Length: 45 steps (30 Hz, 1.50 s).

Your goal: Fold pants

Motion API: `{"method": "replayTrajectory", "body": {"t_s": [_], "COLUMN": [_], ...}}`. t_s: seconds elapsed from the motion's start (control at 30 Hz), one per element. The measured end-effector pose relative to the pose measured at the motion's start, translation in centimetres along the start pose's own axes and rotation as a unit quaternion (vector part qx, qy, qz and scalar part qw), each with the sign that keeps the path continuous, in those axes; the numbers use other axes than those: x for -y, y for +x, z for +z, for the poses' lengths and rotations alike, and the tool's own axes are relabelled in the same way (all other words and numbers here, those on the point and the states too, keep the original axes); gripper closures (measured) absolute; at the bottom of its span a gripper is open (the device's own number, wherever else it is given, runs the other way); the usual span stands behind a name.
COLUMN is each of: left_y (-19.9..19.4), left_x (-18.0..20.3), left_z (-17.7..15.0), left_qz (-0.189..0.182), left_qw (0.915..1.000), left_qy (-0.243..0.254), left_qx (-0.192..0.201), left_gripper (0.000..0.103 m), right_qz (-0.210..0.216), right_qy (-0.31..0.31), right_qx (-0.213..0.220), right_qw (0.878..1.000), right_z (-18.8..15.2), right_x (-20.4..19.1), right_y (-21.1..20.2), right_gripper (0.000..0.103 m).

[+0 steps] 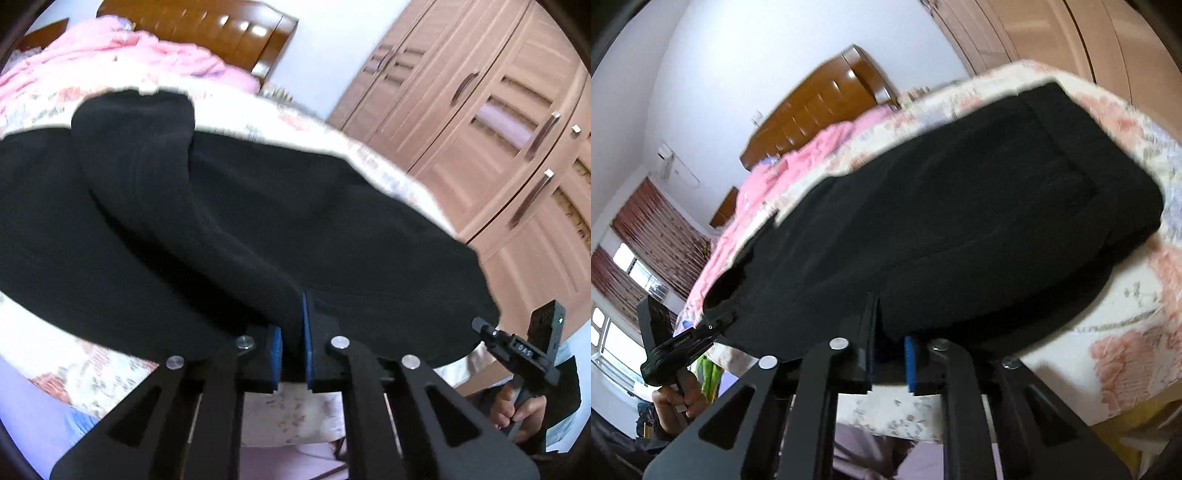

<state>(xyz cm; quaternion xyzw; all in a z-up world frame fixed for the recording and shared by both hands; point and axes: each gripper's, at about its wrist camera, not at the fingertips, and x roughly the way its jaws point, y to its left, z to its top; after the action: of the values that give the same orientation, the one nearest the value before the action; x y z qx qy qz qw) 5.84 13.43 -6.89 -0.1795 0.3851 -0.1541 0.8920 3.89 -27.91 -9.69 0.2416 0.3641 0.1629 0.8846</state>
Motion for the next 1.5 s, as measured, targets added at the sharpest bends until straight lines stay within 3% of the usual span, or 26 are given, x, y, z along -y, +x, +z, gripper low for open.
{"method": "replayTrajectory", "body": {"t_s": [0.13, 0.37, 0.53, 0.67, 0.73, 0.77, 0.8, 0.83, 0.9, 1.0, 1.07, 1.13, 1.2, 1.27, 1.37, 1.43, 1.5], "left_y": [-1.6, 1.3, 0.9, 2.0, 2.0, 1.8, 1.8, 1.6, 1.0, -0.8, -2.5, -3.9, -3.9, -2.9, -0.3, 1.6, 2.3], "left_x": [2.0, 0.2, 0.2, -0.4, -0.4, -0.1, 0.0, 0.2, 0.2, 0.0, 0.1, 0.9, 2.2, 3.5, 4.7, 5.0, 4.7], "left_z": [0.8, -1.8, -1.4, -2.0, -2.0, -2.0, -1.9, -1.8, -1.7, -1.2, -0.8, -0.2, 0.5, 1.2, 1.5, 1.4, 1.2], "left_qz": [0.014, 0.04, 0.037, 0.044, 0.046, 0.049, 0.055, 0.061, 0.075, 0.116, 0.148, 0.149, 0.135, 0.12, 0.093, 0.104, 0.108], "left_qw": [0.9986, 0.9979, 0.998, 0.997, 0.9968, 0.9963, 0.9957, 0.9951, 0.9943, 0.9914, 0.9868, 0.9838, 0.9827, 0.9826, 0.985, 0.9834, 0.9829], "left_qy": [0.049, 0.033, 0.039, 0.034, 0.039, 0.046, 0.053, 0.058, 0.063, 0.062, 0.058, 0.071, 0.096, 0.119, 0.139, 0.148, 0.149], "left_qx": [0.016, -0.038, -0.034, -0.054, -0.053, -0.053, -0.052, -0.052, -0.041, -0.006, 0.034, 0.071, 0.083, 0.077, 0.042, 0.017, 0.002], "left_gripper": [0.094, 0.094, 0.094, 0.093, 0.088, 0.087, 0.078, 0.071, 0.045, 0.04, 0.039, 0.034, 0.027, 0.025, 0.022, 0.022, 0.022], "right_qz": [0.005, -0.023, -0.02, -0.012, -0.005, -0.005, -0.003, -0.005, -0.015, -0.053, -0.087, -0.092, -0.086, -0.083, -0.076, -0.101, -0.111], "right_qy": [-0.019, 0.004, -0.01, 0.019, 0.018, 0.014, 0.011, 0.011, 0.013, 0.018, 0.01, 0.005, -0.003, -0.02, -0.03, -0.042, -0.063], "right_qx": [0.021, -0.026, -0.016, -0.026, -0.027, -0.03, -0.025, -0.011, 0.008, 0.034, 0.076, 0.101, 0.114, 0.112, 0.065, 0.029, 0.023], "right_qw": [1.0, 0.999, 1.0, 0.999, 0.999, 0.999, 1.0, 1.0, 1.0, 0.998, 0.993, 0.991, 0.99, 0.99, 0.994, 0.994, 0.992], "right_z": [0.4, -1.8, -1.1, -2.1, -2.0, -1.9, -1.7, -1.5, -1.3, -0.9, -0.2, 0.7, 2.1, 2.9, 2.7, 1.8, 1.4], "right_x": [-1.3, 0.9, 0.1, 1.8, 1.7, 1.5, 1.4, 1.3, 1.5, 2.3, 2.6, 2.8, 2.6, 2.1, 1.8, 2.1, 1.7], "right_y": [-2.0, 0.2, -0.6, 0.3, -0.1, -0.3, -0.8, -1.6, -2.9, -5.2, -7.0, -7.8, -7.8, -6.6, -3.1, -1.4, -1.3], "right_gripper": [0.092, 0.093, 0.093, 0.091, 0.079, 0.065, 0.055, 0.04, 0.038, 0.038, 0.038, 0.038, 0.038, 0.038, 0.038, 0.037, 0.037]}}
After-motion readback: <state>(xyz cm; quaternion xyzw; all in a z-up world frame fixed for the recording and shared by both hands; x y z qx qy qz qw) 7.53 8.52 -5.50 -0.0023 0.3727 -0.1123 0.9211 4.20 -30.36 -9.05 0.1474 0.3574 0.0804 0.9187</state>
